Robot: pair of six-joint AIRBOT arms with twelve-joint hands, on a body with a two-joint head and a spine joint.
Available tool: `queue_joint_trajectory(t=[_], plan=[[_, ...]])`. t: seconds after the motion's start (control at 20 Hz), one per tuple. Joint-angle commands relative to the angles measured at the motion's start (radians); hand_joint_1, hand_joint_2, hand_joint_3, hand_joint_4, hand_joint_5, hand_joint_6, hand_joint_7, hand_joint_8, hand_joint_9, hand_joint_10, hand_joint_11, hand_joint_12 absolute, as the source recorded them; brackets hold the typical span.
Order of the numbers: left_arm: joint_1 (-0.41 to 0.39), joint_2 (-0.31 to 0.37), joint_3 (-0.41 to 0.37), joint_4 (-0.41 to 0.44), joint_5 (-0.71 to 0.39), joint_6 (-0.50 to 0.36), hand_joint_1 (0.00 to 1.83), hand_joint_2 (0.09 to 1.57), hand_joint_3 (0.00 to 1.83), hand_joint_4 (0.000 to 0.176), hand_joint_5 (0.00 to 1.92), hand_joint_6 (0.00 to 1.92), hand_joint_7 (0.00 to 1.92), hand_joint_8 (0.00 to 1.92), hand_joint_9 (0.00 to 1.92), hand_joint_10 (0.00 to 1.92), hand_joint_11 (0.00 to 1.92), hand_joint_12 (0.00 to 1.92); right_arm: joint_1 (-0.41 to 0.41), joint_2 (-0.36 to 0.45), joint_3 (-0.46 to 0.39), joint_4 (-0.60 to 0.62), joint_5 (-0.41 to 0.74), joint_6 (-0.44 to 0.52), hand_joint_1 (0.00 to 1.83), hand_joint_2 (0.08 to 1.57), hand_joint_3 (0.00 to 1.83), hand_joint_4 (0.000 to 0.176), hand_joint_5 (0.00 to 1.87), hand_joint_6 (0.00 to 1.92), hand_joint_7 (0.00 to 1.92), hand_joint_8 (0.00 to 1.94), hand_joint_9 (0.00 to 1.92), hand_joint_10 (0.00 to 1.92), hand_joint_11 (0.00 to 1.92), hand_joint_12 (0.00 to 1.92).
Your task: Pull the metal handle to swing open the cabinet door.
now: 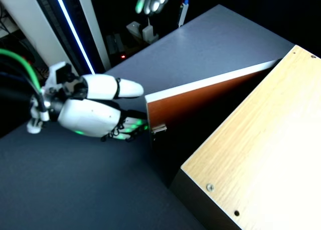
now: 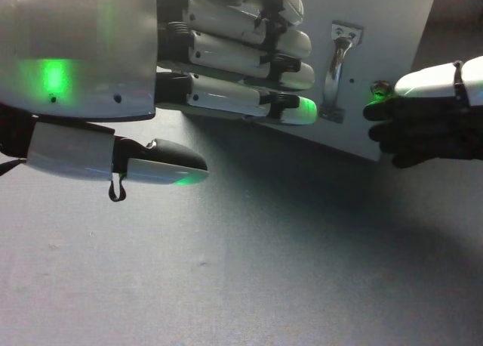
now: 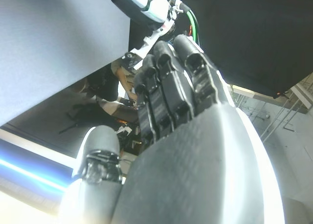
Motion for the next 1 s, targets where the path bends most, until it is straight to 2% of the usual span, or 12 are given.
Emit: queue_joint_trajectory(t=[0.0,0.45,0.95], plan=[[-0.01,0.008,0.001,-0.099,-0.025,0.008,0.0,1.57,0.03,0.0,0.38,0.0,0.42,0.0,0.4,0.0,0.03,0.79,0.001,0.011,0.005,0.026,0.063,0.008,0.0,1.46,0.0,0.0,0.23,0.0,0.27,0.0,0.25,0.0,0.0,0.72],[-0.01,0.008,0.001,-0.1,-0.025,0.008,0.0,1.57,0.02,0.0,0.38,0.0,0.43,0.0,0.41,0.0,0.03,0.79,-0.048,0.062,0.02,0.028,0.176,0.008,0.0,1.47,0.0,0.0,0.23,0.0,0.28,0.0,0.26,0.0,0.0,0.73],[-0.01,0.008,0.001,-0.1,-0.025,0.008,0.0,1.57,0.02,0.0,0.38,0.0,0.43,0.0,0.4,0.0,0.03,0.79,-0.124,0.099,0.089,0.078,0.371,0.008,0.0,1.47,0.0,0.0,0.23,0.0,0.27,0.0,0.25,0.0,0.0,0.72]])
